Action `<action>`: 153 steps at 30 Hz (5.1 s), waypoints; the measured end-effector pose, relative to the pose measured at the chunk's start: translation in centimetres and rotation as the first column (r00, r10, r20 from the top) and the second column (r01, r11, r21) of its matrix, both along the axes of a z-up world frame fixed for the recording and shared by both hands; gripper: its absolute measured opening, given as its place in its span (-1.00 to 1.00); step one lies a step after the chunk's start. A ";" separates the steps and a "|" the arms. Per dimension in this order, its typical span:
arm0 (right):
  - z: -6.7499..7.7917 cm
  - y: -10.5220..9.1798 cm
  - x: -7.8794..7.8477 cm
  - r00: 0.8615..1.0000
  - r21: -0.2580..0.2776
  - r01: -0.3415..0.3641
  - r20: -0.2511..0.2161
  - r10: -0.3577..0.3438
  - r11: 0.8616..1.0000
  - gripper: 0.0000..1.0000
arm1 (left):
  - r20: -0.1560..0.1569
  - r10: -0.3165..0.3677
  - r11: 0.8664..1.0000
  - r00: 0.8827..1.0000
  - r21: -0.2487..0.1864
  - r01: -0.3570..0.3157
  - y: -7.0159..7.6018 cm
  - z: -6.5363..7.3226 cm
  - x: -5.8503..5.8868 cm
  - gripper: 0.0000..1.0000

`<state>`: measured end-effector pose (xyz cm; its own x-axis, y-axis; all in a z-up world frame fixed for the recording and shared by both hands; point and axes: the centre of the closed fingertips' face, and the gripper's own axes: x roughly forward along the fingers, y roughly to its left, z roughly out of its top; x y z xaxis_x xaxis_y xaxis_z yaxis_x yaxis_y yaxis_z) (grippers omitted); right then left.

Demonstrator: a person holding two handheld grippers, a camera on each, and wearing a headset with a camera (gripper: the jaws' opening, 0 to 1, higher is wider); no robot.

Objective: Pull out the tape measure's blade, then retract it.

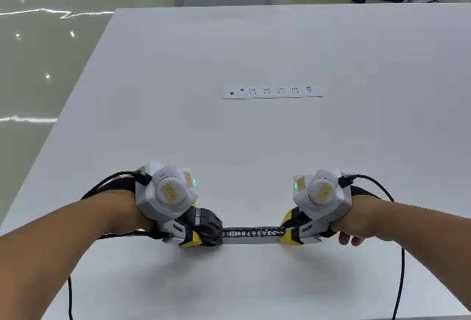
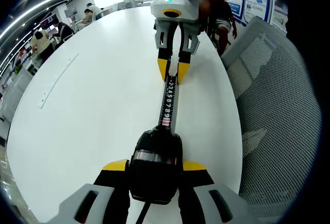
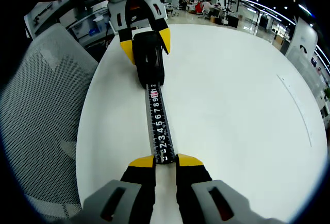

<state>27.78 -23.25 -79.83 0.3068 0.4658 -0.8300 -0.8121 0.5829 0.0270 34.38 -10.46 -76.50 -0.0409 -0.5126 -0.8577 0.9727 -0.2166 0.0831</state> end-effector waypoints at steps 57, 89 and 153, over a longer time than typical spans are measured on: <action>0.1 -5.4 -2.5 0.999 -0.022 0.039 -0.011 -0.039 0.999 -0.76 | -0.004 0.008 1.000 1.000 0.002 -0.008 0.0 0.0 -0.1 -0.34; 0.1 -8.0 -3.6 0.998 -0.048 0.058 -0.018 -0.059 0.997 -0.76 | -0.003 0.019 1.000 1.000 -0.001 -0.019 -0.1 -0.1 -0.1 -0.33; 0.1 -11.0 -5.1 0.996 -0.082 0.078 -0.032 -0.081 0.994 -0.76 | -0.007 0.033 0.999 0.999 -0.004 -0.033 -0.1 -0.1 -0.1 -0.33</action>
<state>22.63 -34.29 -79.70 0.3105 0.3718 -0.8749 -0.7623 0.6472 0.0045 34.30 -10.53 -76.64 -0.0301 -0.5171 -0.8554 0.9798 -0.1844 0.0770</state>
